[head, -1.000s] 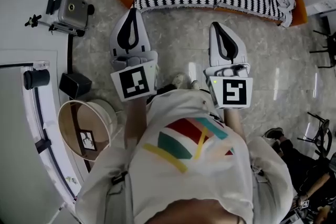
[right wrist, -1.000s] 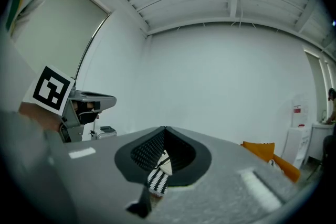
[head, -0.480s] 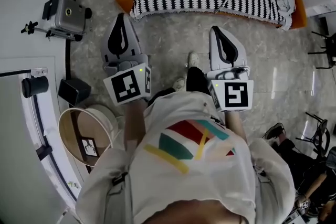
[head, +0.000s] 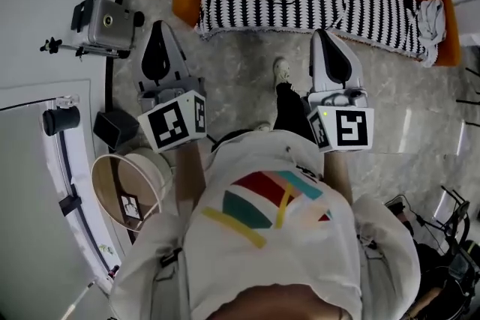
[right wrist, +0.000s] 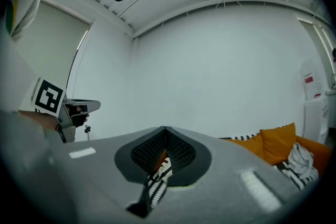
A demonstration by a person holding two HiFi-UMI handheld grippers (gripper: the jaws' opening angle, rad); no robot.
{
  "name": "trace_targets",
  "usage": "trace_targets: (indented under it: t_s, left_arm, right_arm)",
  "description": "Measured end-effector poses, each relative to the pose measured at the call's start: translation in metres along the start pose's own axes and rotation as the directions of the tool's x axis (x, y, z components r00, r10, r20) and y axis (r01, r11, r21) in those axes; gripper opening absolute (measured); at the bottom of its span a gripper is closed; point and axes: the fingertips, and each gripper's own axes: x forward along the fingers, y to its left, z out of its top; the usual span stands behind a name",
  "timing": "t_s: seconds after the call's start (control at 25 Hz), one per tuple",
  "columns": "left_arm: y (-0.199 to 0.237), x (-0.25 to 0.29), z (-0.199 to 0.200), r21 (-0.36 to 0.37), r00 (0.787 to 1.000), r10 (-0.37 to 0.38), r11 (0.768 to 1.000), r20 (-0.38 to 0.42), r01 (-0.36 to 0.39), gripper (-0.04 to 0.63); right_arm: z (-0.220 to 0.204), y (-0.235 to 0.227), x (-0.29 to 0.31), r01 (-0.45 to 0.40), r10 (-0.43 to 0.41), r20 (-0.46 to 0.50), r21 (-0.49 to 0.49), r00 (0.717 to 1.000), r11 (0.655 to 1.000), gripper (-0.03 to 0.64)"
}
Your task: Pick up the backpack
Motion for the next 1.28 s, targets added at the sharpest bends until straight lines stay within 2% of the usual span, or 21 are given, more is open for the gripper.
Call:
trace_targets:
  t_s: [0.08,0.12,0.2,0.24,0.48,0.64,0.84,1.12,1.28]
  left_arm:
    - [-0.012,0.024,-0.004,0.057,1.000,-0.004,0.998,-0.013,0.005,0.015]
    - [-0.019,0.035,-0.005,0.110,1.000,-0.011,0.994,-0.022,0.013,0.015]
    - [-0.033,0.053,-0.003,0.215,0.999,-0.024,0.976,-0.039,0.032,0.015]
    - [-0.037,0.060,0.000,0.234,0.999,-0.027,0.971,-0.043,0.036,0.015]
    - [-0.046,0.095,0.015,0.129,0.999,-0.033,0.991,-0.015,0.035,0.015]
    - [-0.061,0.122,0.012,0.135,0.998,-0.053,0.989,-0.035,0.057,0.015]
    - [-0.074,0.168,0.022,0.114,0.997,-0.074,0.991,-0.021,0.076,0.015]
    - [-0.131,0.223,0.006,0.086,0.983,-0.179,0.980,-0.041,0.182,0.015]
    - [-0.147,0.235,0.000,0.083,0.976,-0.210,0.973,-0.048,0.214,0.015]
  right_arm:
    - [0.000,-0.017,0.018,-0.011,0.011,0.008,0.004,1.000,1.000,0.005]
    - [-0.002,-0.025,0.026,-0.015,0.015,0.008,0.012,1.000,1.000,0.005]
    - [-0.005,-0.039,0.038,-0.024,0.024,0.000,0.036,1.000,0.999,0.005]
    - [-0.006,-0.045,0.043,-0.028,0.028,-0.007,0.046,1.000,0.999,0.005]
    - [0.004,-0.064,0.071,-0.051,0.052,-0.015,0.031,0.999,0.998,0.005]
    - [0.006,-0.086,0.086,-0.035,0.035,-0.016,0.023,0.999,0.999,0.005]
    - [0.008,-0.118,0.106,-0.007,0.008,-0.017,0.044,1.000,0.999,0.005]
    - [0.004,-0.166,0.124,0.047,-0.047,-0.048,0.003,0.998,0.999,0.005]
    - [0.000,-0.177,0.142,0.041,-0.040,-0.064,0.007,0.997,0.999,0.005]
